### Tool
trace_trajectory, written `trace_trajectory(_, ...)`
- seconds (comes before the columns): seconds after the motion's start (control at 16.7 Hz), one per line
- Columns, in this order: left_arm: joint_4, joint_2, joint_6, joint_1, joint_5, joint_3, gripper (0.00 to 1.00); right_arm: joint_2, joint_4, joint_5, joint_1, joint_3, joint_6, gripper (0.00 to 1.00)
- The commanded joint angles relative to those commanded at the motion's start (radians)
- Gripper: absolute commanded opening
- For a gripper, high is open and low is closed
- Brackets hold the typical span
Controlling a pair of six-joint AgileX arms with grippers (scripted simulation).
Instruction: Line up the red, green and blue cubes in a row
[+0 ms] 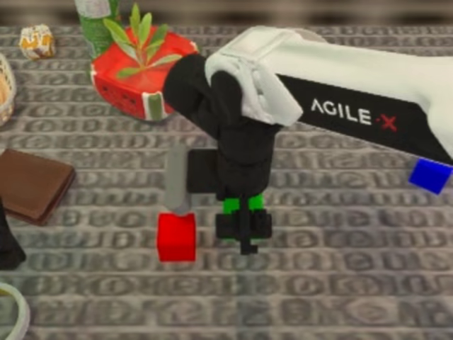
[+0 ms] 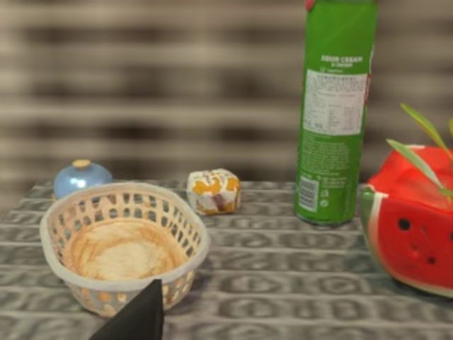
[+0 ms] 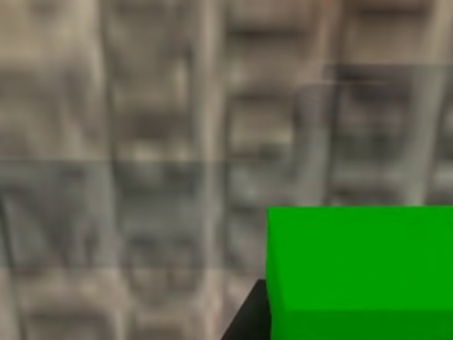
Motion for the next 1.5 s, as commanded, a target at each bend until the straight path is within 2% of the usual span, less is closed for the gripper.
trace_trajectory(0.24,0.000,0.000,0.000,0.000,0.000,0.000,1.00,0.023,0.131,0.000,0.003,-0.105,-0.001,0.00)
trace_trajectory(0.54,0.000,0.000,0.000,0.000,0.000,0.000,1.00,0.027,0.146,0.000,0.004,-0.119,-0.002,0.00)
trace_trajectory(1.32,0.000,0.000,0.000,0.000,0.000,0.000,1.00,0.027,0.146,0.000,0.004,-0.119,-0.002,0.98)
trace_trajectory(1.5,0.000,0.000,0.000,0.000,0.000,0.000,1.00,0.027,0.146,0.000,0.004,-0.119,-0.002,1.00)
